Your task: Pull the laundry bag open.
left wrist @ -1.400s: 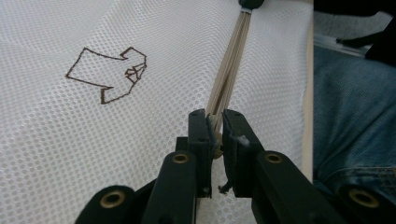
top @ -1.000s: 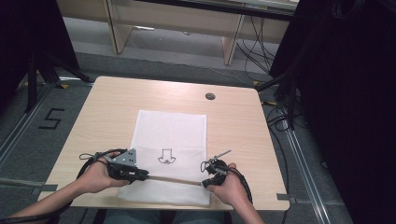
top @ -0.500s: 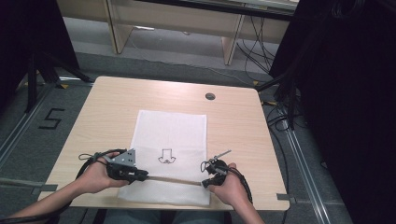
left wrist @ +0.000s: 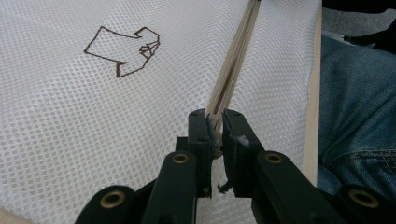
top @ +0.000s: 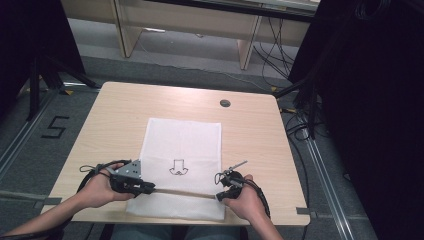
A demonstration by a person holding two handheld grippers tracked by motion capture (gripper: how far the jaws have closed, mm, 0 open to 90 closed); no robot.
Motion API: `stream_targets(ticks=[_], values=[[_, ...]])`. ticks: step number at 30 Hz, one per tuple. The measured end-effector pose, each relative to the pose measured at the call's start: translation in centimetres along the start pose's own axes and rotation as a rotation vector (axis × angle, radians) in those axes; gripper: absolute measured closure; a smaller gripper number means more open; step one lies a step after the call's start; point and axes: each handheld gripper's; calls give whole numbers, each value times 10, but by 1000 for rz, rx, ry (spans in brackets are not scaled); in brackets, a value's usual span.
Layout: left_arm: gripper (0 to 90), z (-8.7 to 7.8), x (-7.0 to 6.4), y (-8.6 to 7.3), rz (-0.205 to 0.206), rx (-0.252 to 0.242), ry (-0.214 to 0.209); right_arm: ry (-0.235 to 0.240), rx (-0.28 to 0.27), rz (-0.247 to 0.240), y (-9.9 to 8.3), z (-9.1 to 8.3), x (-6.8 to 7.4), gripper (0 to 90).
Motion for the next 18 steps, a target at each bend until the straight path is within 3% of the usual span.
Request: stream_targets(ticks=[2, 3, 7, 9, 11, 18], values=[[819, -1, 1, -1, 14, 5, 1, -1, -1, 2, 0, 0, 0, 900], [818, -1, 1, -1, -2, 0, -1, 0, -2, 2, 0, 0, 0, 900], [818, -3, 2, -3, 7, 7, 4, 8, -2, -10, 0, 1, -1, 900], [818, -4, 1, -4, -8, 1, 4, 8, -2, -10, 0, 1, -1, 900], [819, -5, 2, -5, 6, 8, 6, 1, 2, 5, 0, 0, 0, 900], [818, -11, 5, -10, 1, 22, 20, 7, -1, -14, 1, 1, -1, 900]])
Point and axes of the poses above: each handheld gripper's, and its own axes: z roughly forward along the jaws, y roughly out of its top, x roughly to its left, and after that the axes turned 13 degrees about z, right-handed
